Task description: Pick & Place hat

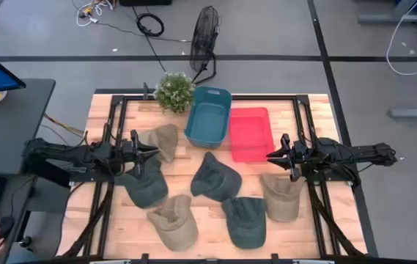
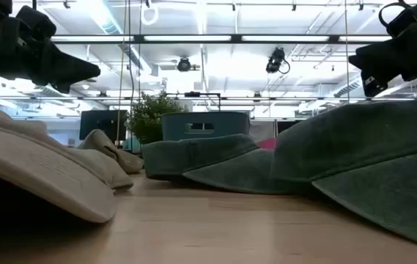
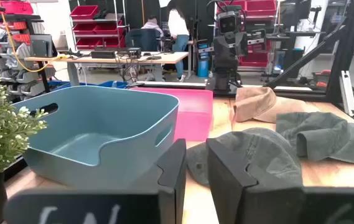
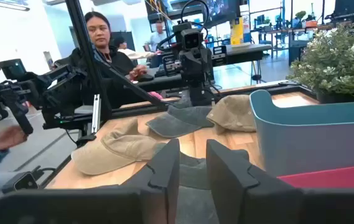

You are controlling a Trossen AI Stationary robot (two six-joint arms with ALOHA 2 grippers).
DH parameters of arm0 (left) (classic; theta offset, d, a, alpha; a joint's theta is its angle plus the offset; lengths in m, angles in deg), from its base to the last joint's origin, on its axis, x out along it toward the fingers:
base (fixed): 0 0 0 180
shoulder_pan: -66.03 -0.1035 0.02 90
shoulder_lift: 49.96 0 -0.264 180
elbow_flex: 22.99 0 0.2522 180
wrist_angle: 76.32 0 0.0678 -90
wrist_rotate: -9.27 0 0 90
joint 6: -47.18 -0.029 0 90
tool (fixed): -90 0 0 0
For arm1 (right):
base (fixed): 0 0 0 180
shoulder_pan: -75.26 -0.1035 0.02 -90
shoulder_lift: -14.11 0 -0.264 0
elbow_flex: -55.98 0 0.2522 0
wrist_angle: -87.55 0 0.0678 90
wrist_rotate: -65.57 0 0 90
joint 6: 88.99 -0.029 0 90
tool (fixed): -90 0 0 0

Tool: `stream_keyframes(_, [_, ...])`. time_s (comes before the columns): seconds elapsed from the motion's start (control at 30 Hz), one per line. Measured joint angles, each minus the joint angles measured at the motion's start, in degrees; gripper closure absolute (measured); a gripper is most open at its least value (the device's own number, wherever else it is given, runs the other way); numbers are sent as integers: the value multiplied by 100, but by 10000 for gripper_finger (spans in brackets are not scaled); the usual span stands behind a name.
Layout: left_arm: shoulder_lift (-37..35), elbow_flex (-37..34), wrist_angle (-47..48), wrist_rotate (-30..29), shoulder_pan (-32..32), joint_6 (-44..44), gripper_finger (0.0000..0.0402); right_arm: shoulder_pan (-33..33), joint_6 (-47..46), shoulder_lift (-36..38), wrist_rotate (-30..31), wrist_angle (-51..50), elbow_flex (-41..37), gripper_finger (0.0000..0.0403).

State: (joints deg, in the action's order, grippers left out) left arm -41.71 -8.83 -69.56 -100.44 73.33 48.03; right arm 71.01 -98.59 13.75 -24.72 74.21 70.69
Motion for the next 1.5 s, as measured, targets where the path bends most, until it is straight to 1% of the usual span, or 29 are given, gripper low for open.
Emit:
stream_keyframes(0.63, [0,0,0,1,1,0,335,1,8,0,-22,-1,0,318])
stream_keyframes(0.73, [0,0,-24,2,-1,-6,335,1,153,1,-20,0,0,318])
stream_keyframes(0.8, [0,-2,-78,1,1,-40,335,0,27,1,-20,1,0,318])
stream_keyframes(0.93, [0,-2,-36,2,6,205,335,0,-205,2,-18,17,0,318])
stream_keyframes(1.03, [0,-1,-107,2,6,632,335,1,-281,2,-16,5,-1,318])
stream_keyframes(1.07, [0,-1,-161,-9,4,644,335,2,-212,2,21,8,-2,318])
stream_keyframes(1.13, [-2,14,-262,-94,-29,423,335,2,149,2,288,46,-2,318])
stream_keyframes(1.23, [59,235,-125,-125,-133,285,335,4,592,0,983,230,-2,318])
stream_keyframes(1.27, [102,396,-57,-125,-175,268,335,4,655,2,1156,290,-2,318])
stream_keyframes(1.33, [237,745,415,-125,-271,252,333,4,704,1,1382,414,-2,318])
stream_keyframes(1.4, [522,1143,1154,-125,-385,236,325,4,676,2,1376,574,-2,318])
stream_keyframes(1.5, [1075,1808,2119,-127,-586,232,296,4,535,2,1311,718,-2,318])
